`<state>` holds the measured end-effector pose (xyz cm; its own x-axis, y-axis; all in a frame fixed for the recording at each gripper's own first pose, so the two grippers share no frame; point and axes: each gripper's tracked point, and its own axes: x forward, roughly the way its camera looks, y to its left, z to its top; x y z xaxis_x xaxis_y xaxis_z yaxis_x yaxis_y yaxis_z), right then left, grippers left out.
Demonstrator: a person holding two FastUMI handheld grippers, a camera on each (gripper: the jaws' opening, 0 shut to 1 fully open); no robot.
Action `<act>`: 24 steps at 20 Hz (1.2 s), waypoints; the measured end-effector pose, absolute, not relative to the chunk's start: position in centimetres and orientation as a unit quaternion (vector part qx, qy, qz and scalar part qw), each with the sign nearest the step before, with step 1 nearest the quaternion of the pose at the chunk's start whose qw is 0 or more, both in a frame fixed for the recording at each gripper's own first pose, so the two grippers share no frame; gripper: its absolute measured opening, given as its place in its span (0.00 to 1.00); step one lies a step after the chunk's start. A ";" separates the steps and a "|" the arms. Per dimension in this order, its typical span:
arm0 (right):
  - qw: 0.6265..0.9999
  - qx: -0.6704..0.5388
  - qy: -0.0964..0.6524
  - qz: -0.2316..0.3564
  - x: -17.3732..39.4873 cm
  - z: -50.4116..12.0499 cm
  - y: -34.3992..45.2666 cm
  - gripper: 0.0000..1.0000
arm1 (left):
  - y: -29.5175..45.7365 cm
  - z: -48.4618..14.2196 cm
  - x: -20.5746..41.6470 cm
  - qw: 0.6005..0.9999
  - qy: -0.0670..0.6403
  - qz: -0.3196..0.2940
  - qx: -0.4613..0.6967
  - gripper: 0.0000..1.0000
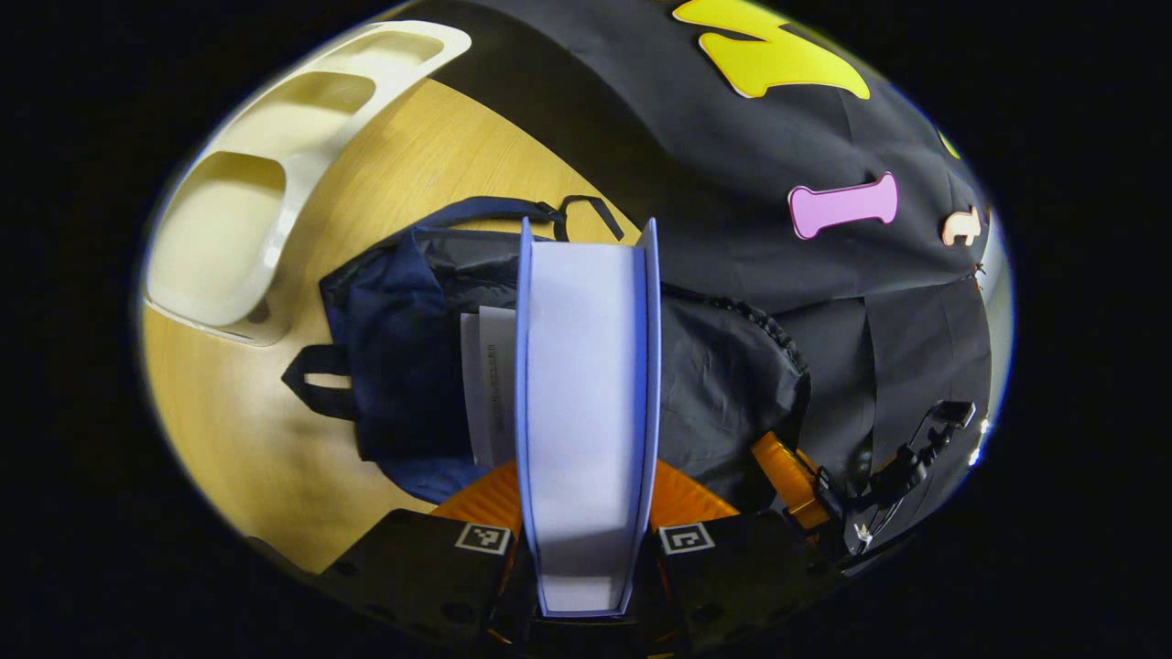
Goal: Open the schoolbag, grab two books from the bookshelf and put them into the schoolbag.
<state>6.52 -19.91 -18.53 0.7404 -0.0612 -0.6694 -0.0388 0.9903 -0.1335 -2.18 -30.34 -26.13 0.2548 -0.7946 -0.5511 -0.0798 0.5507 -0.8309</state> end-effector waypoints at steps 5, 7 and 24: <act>0.930 -0.085 0.357 -0.007 7.0 -17.3 -20.3 0.00 | -33.0 -27.6 -1.3 0.663 0.547 -0.275 -0.432 0.46; 0.929 -0.097 0.357 -0.009 7.5 -17.1 -20.6 0.00 | -34.1 -28.3 -1.0 0.649 0.544 -0.279 -0.453 0.45; 0.926 -0.094 0.365 -0.005 8.9 -17.8 -20.5 0.00 | -40.1 -33.3 0.9 0.592 0.533 -0.310 -0.519 0.46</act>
<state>8.93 -20.52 -17.82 0.7329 -0.0780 -0.6758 -0.0597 0.9822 -0.1781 0.92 -40.11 -33.28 0.2396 -0.9205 -0.3086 -0.1867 0.2682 -0.9451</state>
